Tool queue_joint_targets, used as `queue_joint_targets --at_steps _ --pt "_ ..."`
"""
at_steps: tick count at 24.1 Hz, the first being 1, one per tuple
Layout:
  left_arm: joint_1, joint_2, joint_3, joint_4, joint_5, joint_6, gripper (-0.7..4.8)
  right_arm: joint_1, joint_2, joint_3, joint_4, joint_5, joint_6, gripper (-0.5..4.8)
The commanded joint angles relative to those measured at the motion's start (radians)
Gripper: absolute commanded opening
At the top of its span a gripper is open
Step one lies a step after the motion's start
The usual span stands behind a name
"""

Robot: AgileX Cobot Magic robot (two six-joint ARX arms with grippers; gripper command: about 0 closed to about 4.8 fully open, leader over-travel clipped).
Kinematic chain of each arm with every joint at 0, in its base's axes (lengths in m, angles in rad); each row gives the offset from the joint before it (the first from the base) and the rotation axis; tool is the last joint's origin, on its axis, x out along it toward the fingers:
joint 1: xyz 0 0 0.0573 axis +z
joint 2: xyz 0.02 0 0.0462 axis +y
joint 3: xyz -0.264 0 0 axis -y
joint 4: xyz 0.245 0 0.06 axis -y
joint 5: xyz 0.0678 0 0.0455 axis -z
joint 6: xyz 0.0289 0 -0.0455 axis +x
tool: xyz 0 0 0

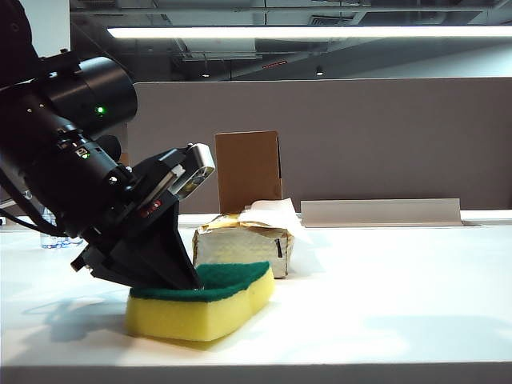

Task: Move the sponge from right to left to wipe the table, avoiding obstacles on the table, and finally reaching the bottle of mineral water.

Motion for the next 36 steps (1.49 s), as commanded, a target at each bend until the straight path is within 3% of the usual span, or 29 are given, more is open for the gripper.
queue_joint_targets --at_steps 1,8,13,17,23,28,33,36 --pt "0.000 0.002 -0.005 -0.044 -0.066 0.008 -0.06 0.000 -0.001 0.004 0.016 -0.003 0.001 2.38" --pt "0.014 0.002 -0.005 -0.150 -0.154 0.050 -0.06 0.000 -0.001 0.004 0.021 -0.003 0.001 2.38" --pt "0.200 -0.026 -0.005 -0.180 -0.085 0.079 -0.06 0.000 -0.001 0.017 0.029 -0.002 0.001 2.37" --pt "0.251 -0.059 -0.006 -0.244 -0.103 0.166 -0.06 0.000 -0.001 0.027 0.049 -0.002 0.002 2.06" --pt "0.344 -0.070 -0.006 -0.335 -0.127 0.211 -0.06 0.000 -0.001 0.027 0.061 -0.003 0.006 2.07" --pt "0.497 -0.078 -0.006 -0.388 -0.119 0.253 -0.06 0.000 -0.001 0.027 0.061 -0.005 0.006 2.07" --pt "0.768 -0.137 -0.008 -0.446 -0.073 0.279 -0.06 0.000 -0.001 0.027 0.039 -0.037 0.009 2.07" --pt "0.858 -0.156 -0.008 -0.455 -0.072 0.277 -0.06 0.000 -0.001 0.028 0.034 -0.083 0.009 2.07"
